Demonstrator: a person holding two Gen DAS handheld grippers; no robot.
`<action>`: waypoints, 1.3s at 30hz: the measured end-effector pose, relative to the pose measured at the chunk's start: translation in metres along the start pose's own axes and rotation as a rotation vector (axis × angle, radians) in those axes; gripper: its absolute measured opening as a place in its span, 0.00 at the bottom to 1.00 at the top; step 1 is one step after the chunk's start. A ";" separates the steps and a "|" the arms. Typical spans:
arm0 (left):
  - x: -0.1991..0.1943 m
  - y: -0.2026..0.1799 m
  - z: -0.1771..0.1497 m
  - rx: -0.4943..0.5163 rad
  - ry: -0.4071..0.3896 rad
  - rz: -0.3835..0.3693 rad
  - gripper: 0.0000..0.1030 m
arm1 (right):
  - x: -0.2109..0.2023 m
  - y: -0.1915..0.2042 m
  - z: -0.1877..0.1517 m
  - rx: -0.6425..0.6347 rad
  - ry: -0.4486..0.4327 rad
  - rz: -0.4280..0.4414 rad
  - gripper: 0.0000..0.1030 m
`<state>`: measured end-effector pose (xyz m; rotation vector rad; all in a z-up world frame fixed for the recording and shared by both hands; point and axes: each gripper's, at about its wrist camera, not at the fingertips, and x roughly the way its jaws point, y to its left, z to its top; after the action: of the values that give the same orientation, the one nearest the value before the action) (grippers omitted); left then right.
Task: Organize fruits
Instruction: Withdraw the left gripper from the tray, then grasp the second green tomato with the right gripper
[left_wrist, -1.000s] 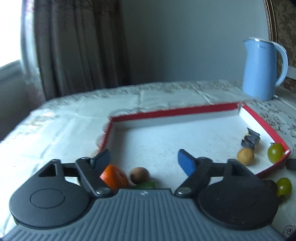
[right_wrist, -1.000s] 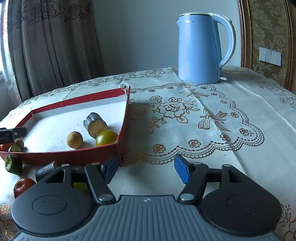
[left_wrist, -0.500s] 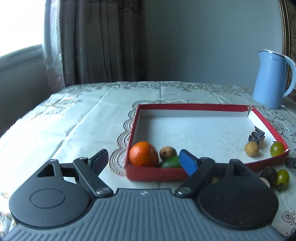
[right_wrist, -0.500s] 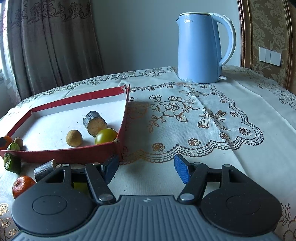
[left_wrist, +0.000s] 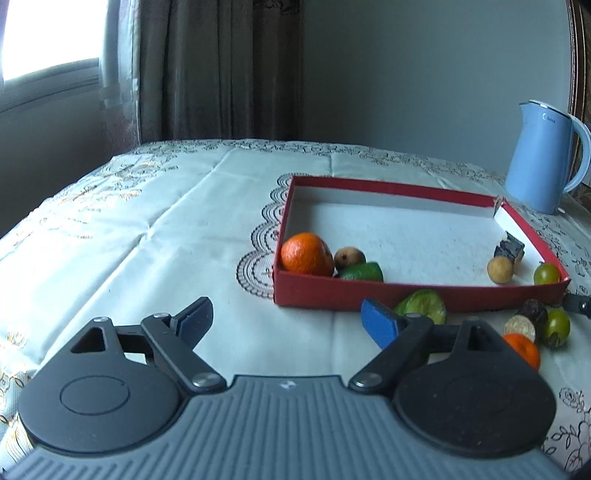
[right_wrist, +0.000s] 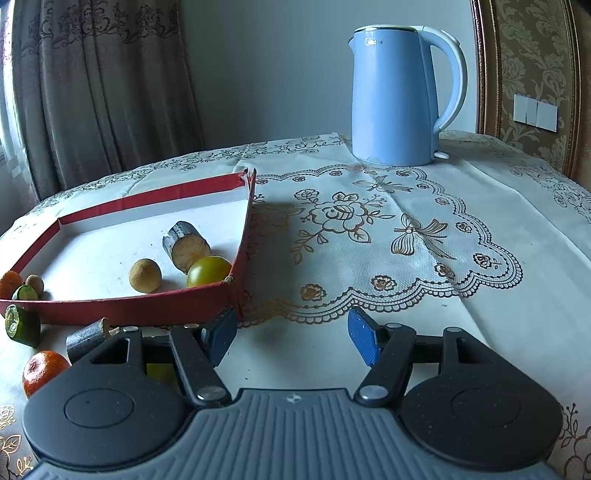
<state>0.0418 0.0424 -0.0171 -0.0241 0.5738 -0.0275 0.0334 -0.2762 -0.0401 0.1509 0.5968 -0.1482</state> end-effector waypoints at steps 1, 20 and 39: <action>-0.001 0.000 -0.002 -0.002 0.004 -0.003 0.84 | 0.000 0.000 0.000 0.001 -0.002 0.001 0.64; 0.009 0.000 -0.016 -0.001 0.082 -0.049 0.90 | -0.031 0.021 -0.022 -0.120 -0.004 0.140 0.64; 0.014 -0.007 -0.019 0.063 0.095 -0.055 1.00 | -0.028 0.058 -0.021 -0.249 0.002 0.243 0.52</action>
<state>0.0425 0.0351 -0.0406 0.0229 0.6668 -0.1011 0.0095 -0.2133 -0.0362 -0.0186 0.5891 0.1611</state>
